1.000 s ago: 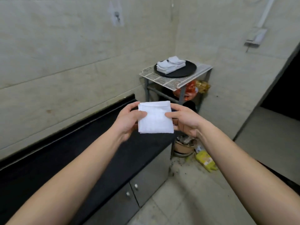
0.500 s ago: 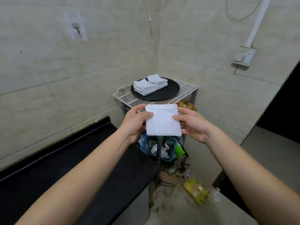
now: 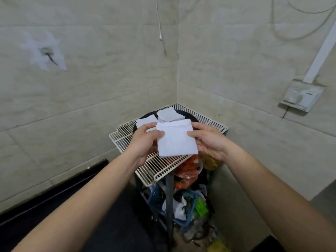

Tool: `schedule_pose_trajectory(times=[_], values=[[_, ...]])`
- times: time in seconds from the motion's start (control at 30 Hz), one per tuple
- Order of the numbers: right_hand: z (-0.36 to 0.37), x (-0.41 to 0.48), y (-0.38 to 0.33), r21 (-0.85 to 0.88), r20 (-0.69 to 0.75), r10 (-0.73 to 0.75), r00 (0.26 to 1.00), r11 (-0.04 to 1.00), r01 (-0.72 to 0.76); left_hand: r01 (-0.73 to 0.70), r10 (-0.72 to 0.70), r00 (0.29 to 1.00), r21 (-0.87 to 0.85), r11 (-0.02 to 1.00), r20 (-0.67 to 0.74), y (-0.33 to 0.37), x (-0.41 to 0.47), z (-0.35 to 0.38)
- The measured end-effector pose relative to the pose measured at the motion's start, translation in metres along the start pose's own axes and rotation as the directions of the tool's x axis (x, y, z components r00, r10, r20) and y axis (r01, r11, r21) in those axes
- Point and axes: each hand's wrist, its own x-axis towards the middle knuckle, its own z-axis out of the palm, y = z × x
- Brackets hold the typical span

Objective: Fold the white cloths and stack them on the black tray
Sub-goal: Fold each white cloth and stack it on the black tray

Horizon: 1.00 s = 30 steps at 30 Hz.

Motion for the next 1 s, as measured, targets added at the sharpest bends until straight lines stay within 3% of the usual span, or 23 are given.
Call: schedule_pose_trajectory(times=[0.3, 0.57, 0.77, 1.0], values=[[-0.08, 0.152, -0.02, -0.175, 0.154, 0.084, 0.984, 0.983, -0.056, 0.082, -0.091, 0.972, -0.052, 0.995, -0.214, -0.011, 0.104, 0.051], [-0.049, 0.246, -0.019, -0.292, 0.302, 0.148, 0.942, 0.955, -0.057, 0.082, -0.101, 0.864, -0.059, 0.995, -0.494, -0.023, 0.153, 0.024], [0.001, 0.294, -0.011, -0.423, 0.276, 0.095, 0.956, 0.906, 0.032, 0.061, -0.029, 0.798, 0.033, 0.998, -0.602, -0.016, 0.187, -0.02], [0.032, 0.327, 0.0, -0.653, 0.203, 0.008, 0.979, 0.746, 0.13, 0.087, -0.036, 0.81, 0.059, 0.994, -0.585, -0.026, 0.223, -0.054]])
